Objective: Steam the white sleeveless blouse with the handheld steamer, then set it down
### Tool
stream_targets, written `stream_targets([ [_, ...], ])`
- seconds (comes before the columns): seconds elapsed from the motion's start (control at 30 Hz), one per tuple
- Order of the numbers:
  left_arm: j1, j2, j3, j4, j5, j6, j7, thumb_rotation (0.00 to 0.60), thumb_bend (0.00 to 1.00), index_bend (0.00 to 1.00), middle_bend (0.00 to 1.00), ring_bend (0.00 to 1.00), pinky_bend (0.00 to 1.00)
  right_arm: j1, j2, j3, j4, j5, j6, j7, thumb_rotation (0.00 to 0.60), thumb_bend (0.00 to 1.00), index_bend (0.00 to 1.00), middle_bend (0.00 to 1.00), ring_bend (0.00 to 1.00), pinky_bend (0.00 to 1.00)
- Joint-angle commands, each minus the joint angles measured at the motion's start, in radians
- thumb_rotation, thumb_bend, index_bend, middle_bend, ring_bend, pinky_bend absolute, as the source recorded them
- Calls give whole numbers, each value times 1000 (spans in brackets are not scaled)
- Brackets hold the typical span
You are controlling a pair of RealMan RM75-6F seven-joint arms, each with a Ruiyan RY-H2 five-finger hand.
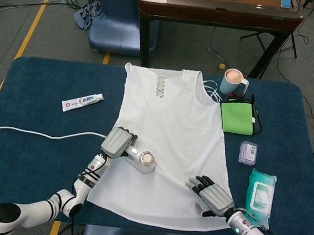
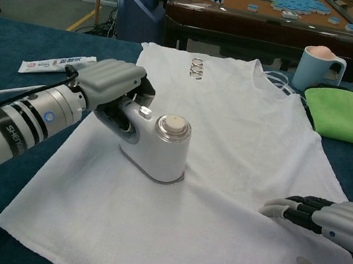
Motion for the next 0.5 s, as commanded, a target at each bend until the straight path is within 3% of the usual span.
stream_targets([
  [0.03,-15,-16,-12,56,1,-2,-36,600,201,891,717,598,574,0,1,0,-1,1,0,-2,444,573,0,64,0,0],
  [0.5,-49,-67,-26,304,0,2,-150,600,201,891,718,596,574,-1,7,2,-11,12,-2,-16,443,573,0,65,0,0],
])
